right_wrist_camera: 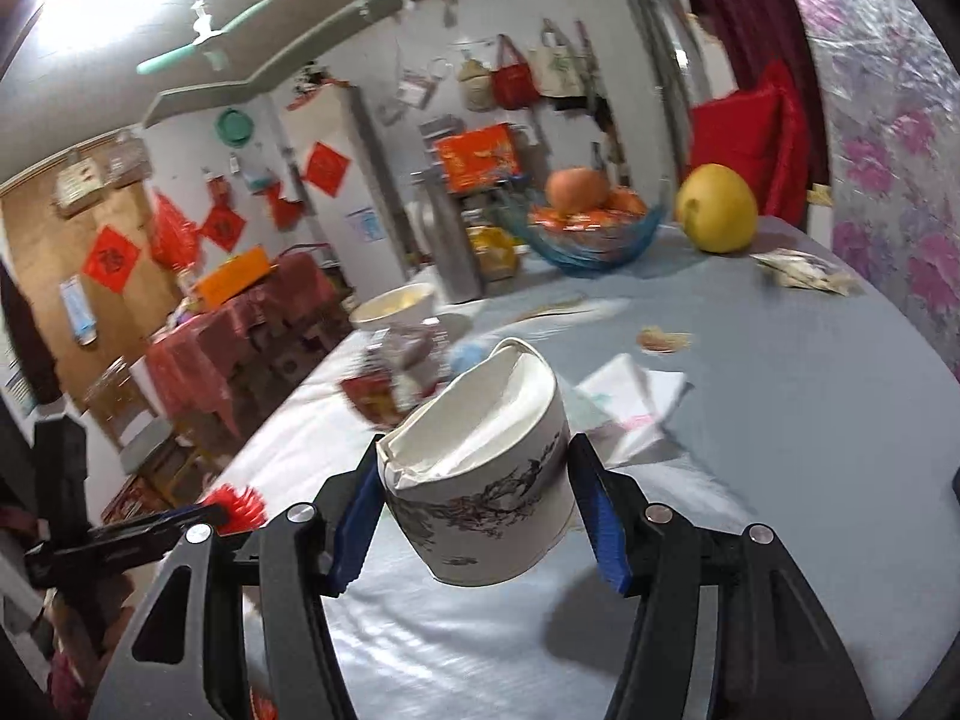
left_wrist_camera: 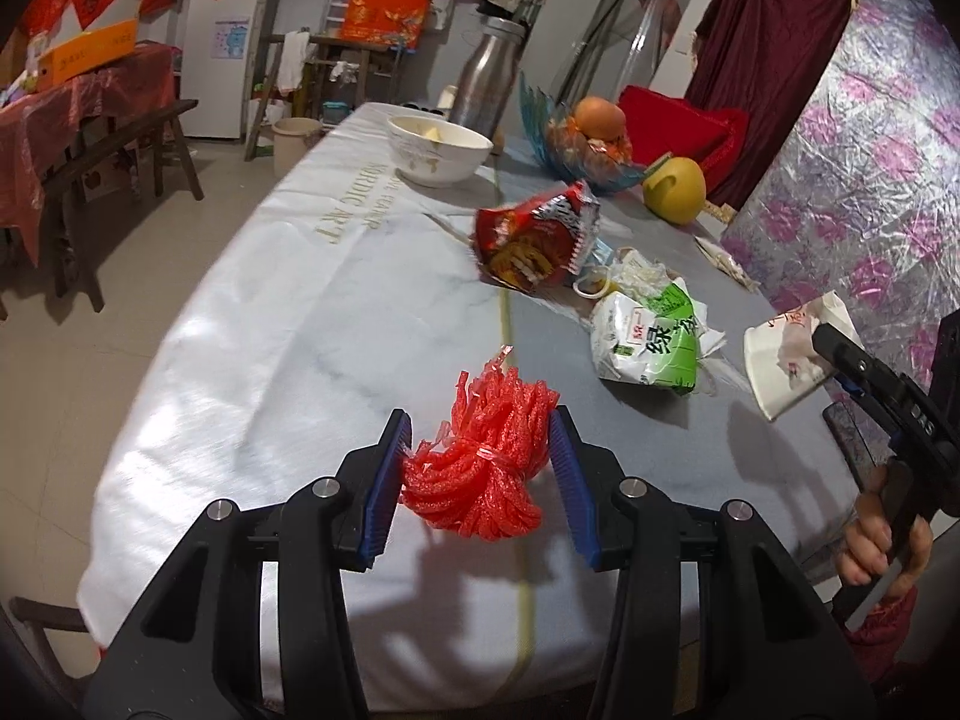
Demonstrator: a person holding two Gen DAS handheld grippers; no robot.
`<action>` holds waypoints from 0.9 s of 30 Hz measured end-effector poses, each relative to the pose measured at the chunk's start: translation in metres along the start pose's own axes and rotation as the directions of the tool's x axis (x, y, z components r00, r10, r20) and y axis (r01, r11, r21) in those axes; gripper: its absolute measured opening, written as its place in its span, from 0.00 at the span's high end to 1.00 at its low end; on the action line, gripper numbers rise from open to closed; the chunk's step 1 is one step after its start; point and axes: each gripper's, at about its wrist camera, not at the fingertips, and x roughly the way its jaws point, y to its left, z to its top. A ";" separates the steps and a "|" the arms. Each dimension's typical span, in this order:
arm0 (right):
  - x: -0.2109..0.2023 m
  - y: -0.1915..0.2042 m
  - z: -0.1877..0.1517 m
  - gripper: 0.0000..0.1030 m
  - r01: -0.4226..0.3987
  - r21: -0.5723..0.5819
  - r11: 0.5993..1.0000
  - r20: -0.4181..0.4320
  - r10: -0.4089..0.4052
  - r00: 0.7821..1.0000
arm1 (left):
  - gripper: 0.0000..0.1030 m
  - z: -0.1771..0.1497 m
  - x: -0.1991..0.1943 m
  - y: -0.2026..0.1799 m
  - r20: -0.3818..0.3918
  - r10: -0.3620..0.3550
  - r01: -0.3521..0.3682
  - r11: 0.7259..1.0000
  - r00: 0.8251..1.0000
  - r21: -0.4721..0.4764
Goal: Collect trash
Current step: 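Carry the red net and white cup over to the red wastebasket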
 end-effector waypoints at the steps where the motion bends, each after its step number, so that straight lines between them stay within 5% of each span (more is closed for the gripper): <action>1: -0.001 0.006 -0.001 0.42 -0.015 -0.007 1.000 -0.003 0.015 1.000 | 0.54 -0.001 -0.004 0.003 0.004 0.005 -0.005 1.000 1.000 -0.004; 14: 0.003 0.111 -0.026 0.42 -0.229 -0.101 0.968 -0.129 0.216 0.968 | 0.54 -0.040 -0.082 0.077 0.029 0.154 -0.151 0.986 0.988 -0.072; 21: 0.010 0.188 -0.048 0.42 -0.341 -0.177 0.923 -0.239 0.296 0.925 | 0.54 -0.091 -0.110 0.147 -0.088 0.270 -0.280 0.951 0.959 -0.133; 27: 0.023 0.255 -0.072 0.42 -0.431 -0.230 0.873 -0.352 0.338 0.873 | 0.51 -0.138 -0.118 0.206 -0.205 0.273 -0.317 0.920 0.940 -0.231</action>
